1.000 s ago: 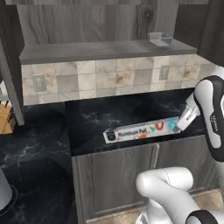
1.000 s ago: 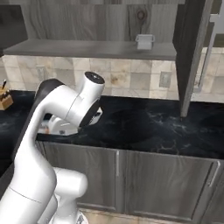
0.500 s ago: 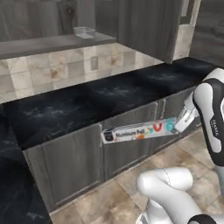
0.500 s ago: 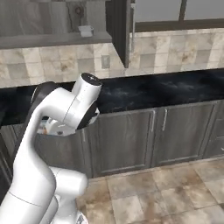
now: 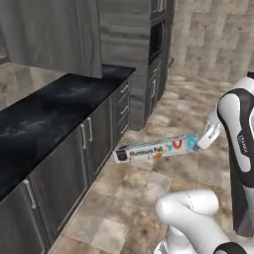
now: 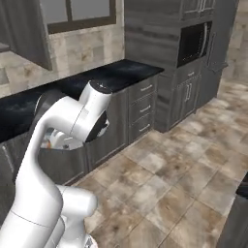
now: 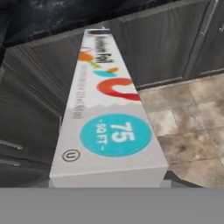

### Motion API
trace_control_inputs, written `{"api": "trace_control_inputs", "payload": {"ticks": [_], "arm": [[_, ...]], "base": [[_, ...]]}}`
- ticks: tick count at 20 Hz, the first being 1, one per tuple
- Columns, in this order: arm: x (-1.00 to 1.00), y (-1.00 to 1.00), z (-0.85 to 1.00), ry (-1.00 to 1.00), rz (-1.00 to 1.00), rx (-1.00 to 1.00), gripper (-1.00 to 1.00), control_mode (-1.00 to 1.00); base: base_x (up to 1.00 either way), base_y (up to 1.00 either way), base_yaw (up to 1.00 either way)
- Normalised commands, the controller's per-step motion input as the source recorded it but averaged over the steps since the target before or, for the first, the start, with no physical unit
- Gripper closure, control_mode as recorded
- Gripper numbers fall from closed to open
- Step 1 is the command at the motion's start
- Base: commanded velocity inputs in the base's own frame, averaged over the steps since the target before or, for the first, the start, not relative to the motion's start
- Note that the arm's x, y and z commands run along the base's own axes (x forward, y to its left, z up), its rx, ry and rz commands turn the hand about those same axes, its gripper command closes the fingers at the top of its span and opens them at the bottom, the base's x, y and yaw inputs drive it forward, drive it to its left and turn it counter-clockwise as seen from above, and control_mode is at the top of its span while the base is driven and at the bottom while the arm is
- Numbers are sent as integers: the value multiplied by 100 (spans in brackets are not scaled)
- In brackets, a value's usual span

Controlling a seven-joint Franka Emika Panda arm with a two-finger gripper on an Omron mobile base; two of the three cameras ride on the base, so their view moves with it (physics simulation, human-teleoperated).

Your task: Retrieve the tupperware and aluminum foil from the cabinet and place them on the dining counter near the plate with avocado and tomato to prepare for storing leftovers.

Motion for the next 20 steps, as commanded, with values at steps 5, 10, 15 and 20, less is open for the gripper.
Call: {"api": "trace_control_inputs", "payload": {"ticks": [5, 10, 15, 20], "arm": [[0, 0, 0, 0, 0, 0, 100, 100], [0, 0, 0, 0, 0, 0, 100, 100], [0, 0, 0, 0, 0, 0, 100, 100], [0, 0, 0, 0, 0, 0, 100, 100]], "base": [[4, 0, -88], [15, 2, -83], [22, 12, -81], [49, 67, -64]]}}
